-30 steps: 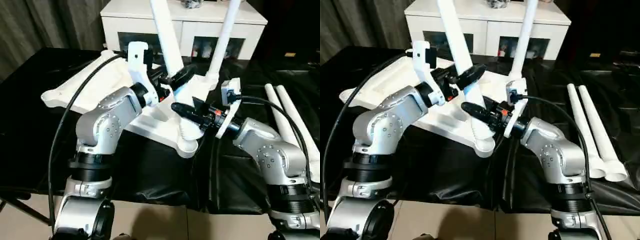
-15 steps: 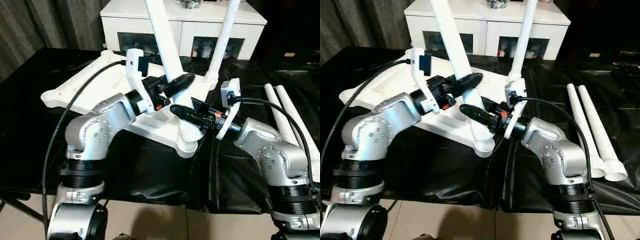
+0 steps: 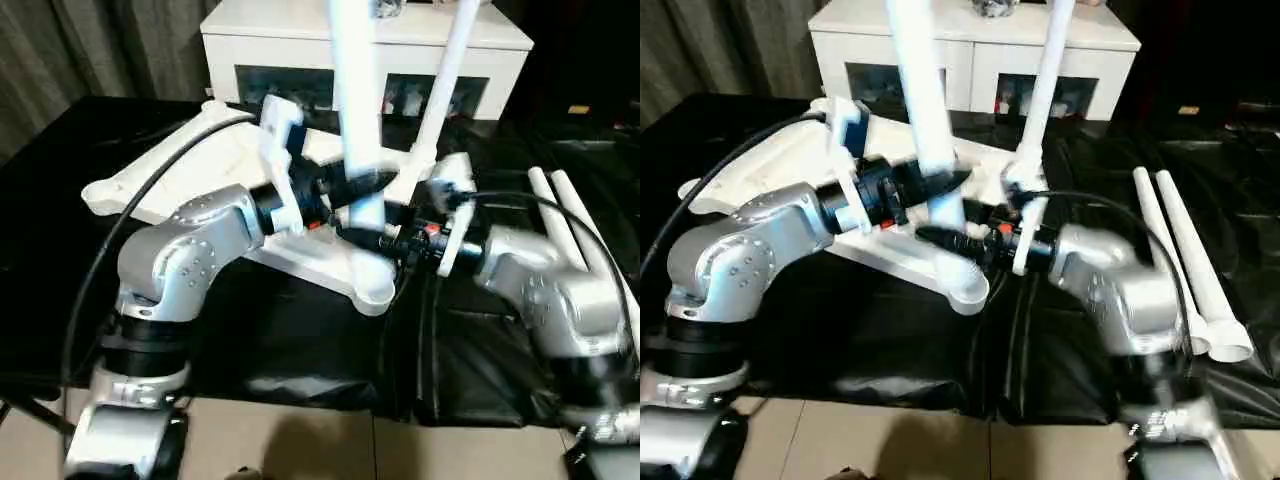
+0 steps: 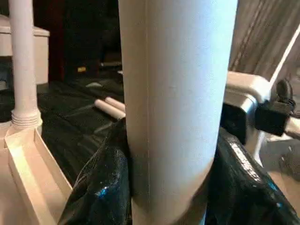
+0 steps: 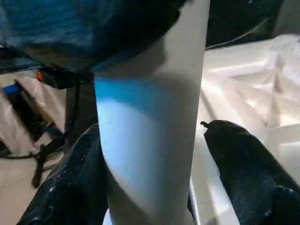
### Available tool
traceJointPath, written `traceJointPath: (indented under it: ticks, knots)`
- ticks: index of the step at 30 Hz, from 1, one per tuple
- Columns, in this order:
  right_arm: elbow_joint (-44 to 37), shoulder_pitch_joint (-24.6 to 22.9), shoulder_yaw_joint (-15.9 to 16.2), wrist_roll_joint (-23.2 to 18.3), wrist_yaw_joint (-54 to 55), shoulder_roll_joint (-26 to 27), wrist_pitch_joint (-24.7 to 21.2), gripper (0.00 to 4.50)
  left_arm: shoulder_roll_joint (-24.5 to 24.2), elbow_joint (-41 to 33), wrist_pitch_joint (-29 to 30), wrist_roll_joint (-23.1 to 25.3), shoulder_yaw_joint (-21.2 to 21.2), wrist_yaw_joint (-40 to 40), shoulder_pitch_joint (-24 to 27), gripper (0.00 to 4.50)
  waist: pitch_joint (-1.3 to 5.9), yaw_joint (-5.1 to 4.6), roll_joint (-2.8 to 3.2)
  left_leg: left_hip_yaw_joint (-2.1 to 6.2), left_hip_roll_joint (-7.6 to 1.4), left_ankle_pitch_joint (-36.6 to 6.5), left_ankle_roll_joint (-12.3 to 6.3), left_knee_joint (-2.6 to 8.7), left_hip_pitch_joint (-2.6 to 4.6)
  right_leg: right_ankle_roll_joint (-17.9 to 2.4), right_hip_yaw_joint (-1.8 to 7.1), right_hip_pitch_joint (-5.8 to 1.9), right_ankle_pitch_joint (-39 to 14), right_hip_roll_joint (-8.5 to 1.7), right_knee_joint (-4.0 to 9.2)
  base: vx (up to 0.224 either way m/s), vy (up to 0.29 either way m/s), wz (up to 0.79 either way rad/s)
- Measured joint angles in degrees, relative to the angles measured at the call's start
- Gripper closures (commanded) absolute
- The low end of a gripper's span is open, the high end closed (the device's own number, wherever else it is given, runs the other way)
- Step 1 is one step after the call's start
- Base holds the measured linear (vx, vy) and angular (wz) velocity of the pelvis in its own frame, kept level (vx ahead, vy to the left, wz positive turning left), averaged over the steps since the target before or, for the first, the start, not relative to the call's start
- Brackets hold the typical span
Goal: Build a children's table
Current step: Pick table leg
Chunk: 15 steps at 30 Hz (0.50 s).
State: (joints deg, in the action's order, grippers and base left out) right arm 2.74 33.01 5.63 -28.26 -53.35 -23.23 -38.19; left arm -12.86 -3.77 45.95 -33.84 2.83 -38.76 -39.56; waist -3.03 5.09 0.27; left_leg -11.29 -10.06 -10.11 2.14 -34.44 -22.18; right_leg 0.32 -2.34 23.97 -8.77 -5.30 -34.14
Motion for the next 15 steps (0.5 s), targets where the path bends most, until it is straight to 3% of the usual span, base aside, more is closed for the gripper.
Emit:
traceJointPath:
  ticks: [8, 15]
  knots:
    - [2.06, 1.96, 2.77, 0.67, -4.11, -1.84, -2.37, 1.13, -1.30, 0.00, -0.26, 0.32, 1.88, -2.41, 0.01, 2.59, -0.03, 0.05, -0.06, 0.00, 0.00, 0.01, -0.01, -0.04, 0.01, -0.03, 0.01, -0.01, 0.02, 0.00, -0.05, 0.000, 0.000, 0.00]
    - [2.64, 2.88, 3.80, 0.41, -7.25, -2.39, -3.43, 1.67, -1.84, -0.01, -0.79, 0.26, 2.59, -4.39, 0.01, 2.59, -0.03, 0.07, -0.06, 0.00, 0.00, 0.01, -0.01, -0.06, 0.01, -0.04, 0.01, -0.02, 0.02, 0.00, -0.09, 0.000, 0.000, 0.00]
